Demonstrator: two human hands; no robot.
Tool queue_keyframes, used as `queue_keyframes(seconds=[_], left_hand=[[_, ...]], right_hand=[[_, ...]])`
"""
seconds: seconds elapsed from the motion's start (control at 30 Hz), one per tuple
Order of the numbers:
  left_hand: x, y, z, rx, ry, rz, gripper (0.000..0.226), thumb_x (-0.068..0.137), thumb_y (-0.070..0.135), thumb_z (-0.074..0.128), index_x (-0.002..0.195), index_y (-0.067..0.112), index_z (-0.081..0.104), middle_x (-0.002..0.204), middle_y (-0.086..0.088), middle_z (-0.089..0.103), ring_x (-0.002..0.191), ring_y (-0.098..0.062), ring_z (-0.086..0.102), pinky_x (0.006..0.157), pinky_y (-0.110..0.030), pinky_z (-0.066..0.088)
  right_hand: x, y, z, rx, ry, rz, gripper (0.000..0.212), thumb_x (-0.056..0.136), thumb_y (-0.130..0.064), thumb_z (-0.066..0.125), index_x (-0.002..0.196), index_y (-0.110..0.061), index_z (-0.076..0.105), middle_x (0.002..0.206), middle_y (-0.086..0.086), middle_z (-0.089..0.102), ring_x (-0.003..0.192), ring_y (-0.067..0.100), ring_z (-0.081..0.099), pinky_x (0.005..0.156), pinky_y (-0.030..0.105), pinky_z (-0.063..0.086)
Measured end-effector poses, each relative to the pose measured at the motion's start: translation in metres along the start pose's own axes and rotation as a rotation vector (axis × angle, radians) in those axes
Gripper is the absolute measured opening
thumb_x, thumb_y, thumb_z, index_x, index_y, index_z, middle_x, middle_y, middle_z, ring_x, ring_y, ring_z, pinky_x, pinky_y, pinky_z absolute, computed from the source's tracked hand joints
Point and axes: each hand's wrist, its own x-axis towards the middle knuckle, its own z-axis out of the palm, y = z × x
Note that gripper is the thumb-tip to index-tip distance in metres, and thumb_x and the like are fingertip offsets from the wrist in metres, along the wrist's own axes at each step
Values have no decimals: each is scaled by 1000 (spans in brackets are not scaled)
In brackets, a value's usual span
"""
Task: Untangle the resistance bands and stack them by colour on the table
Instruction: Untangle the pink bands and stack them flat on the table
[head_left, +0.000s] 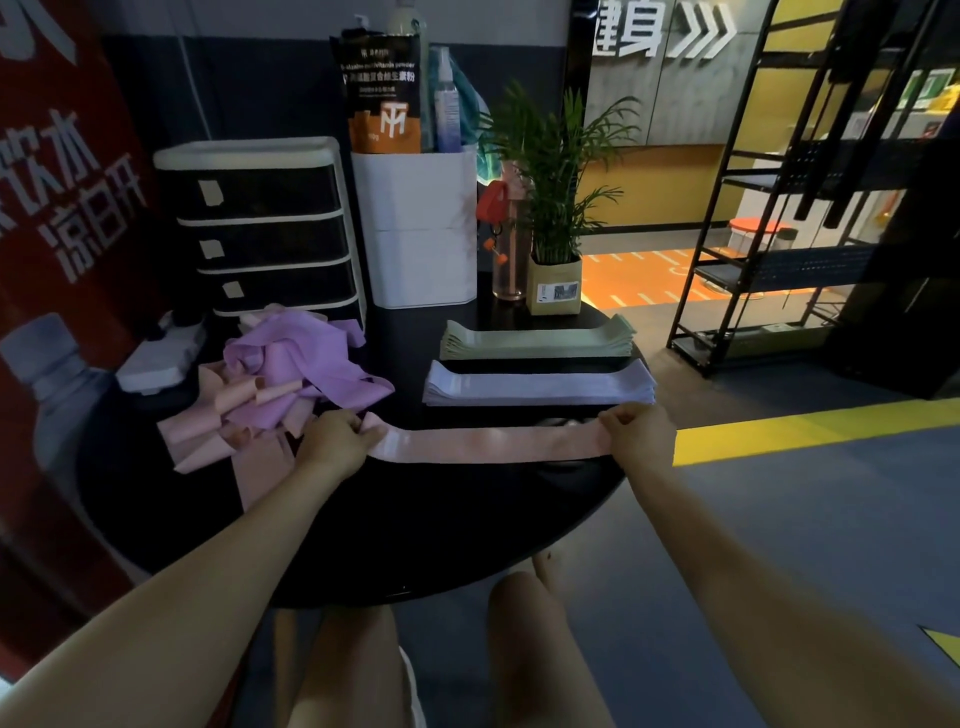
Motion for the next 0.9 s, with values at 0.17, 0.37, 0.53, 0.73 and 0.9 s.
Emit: queue_keyframes(seconds=[0.17,0.37,0.53,0.73,0.9], left_hand=[[-5,4,4,149,80,53,29,82,28,68,99,9,55,111,-11,53,103,-31,52,81,-35,42],[-10,7,11,118,23,419,21,82,19,69,103,14,65,108,-3,55,104,-21,50,89,-31,42],[-10,2,16,37,-105,391,11,84,17,67,94,21,64,98,4,52,94,-14,55,85,-25,41],[-6,-2,7,17,-55,400,12,85,13,64,96,16,66,104,-1,57,93,-15,58,85,-27,45],[-5,-13,-25,8,88,425,18,82,5,66,99,10,68,105,-3,63,96,-15,57,86,-23,41]], right_hand=[[2,6,5,-111,-1,-60,22,89,-9,58,87,11,65,91,28,65,91,40,58,76,41,47],[0,10,12,-172,-41,-165,32,86,-12,62,116,-2,62,120,19,57,106,33,55,78,27,37],[3,18,13,-203,-58,-157,21,86,-9,57,104,-3,66,115,19,59,105,34,53,73,26,33],[0,1,19,-223,-53,-210,29,84,-13,65,112,-3,64,115,18,57,109,35,51,89,35,42],[-18,-40,46,-121,-218,-316,28,85,-15,66,110,-3,64,110,15,60,99,29,59,89,33,46]])
